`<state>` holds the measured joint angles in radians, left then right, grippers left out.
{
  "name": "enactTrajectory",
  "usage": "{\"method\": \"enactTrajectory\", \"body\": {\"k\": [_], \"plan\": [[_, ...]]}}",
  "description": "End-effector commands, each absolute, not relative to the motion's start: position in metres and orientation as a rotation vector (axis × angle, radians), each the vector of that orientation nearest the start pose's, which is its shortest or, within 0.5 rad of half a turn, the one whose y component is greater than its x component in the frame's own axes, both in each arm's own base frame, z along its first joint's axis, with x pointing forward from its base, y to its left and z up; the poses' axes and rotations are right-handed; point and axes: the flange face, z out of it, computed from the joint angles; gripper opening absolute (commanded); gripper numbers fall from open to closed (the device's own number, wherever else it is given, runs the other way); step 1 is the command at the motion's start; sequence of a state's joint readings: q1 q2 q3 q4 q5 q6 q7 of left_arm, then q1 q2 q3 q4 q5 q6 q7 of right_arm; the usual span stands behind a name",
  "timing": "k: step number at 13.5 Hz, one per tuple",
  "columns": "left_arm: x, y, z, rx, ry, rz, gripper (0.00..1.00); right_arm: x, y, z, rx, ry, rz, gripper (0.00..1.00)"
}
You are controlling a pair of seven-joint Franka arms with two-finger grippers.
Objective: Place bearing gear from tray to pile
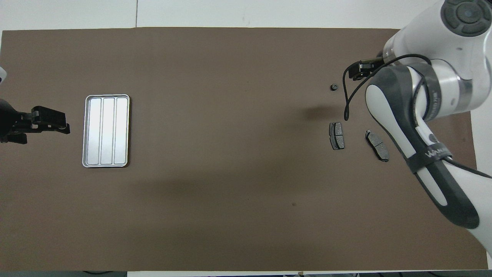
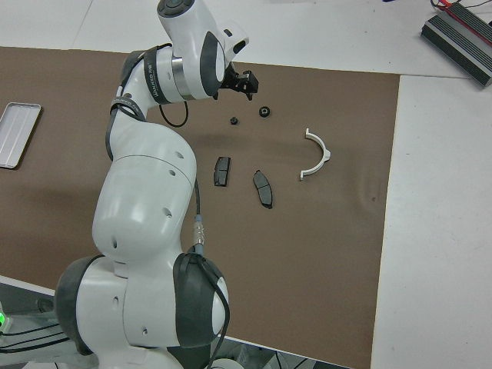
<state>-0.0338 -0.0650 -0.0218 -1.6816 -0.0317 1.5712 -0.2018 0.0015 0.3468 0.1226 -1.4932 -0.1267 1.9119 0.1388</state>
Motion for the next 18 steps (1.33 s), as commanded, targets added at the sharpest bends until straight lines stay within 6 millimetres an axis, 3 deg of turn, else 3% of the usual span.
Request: {"method": "enactTrajectory", "body": {"k": [1,4,8,11,18], "plan": [[0.525,-0.033,0.612,-3.16,-0.229,0.089,1.0,0.625,0.052,0.544,-3.166,-0.099,-0.082,1.0],[0.525,-0.033,0.612,-3.16,-0.229,0.089,1.0,0.582,0.043,0.607,-3.143,-0.218,-0.083,1.0],[0.525,-0.033,0.612,-3.16,-0.229,0.089,1.0,0.519,0.036,0.66,-3.155,-0.223,-0.117,1.0],[0.525,-0.033,0.612,-3.16,-0.229,0.089,1.0,0.509,0.032,0.657,-3.159,0.03,-0.004,1.0],[0.525,-0.033,0.612,-3.16,-0.229,0.089,1.0,0.521,0.025,0.641,-3.153,-0.101,0.01,1.0]]}}
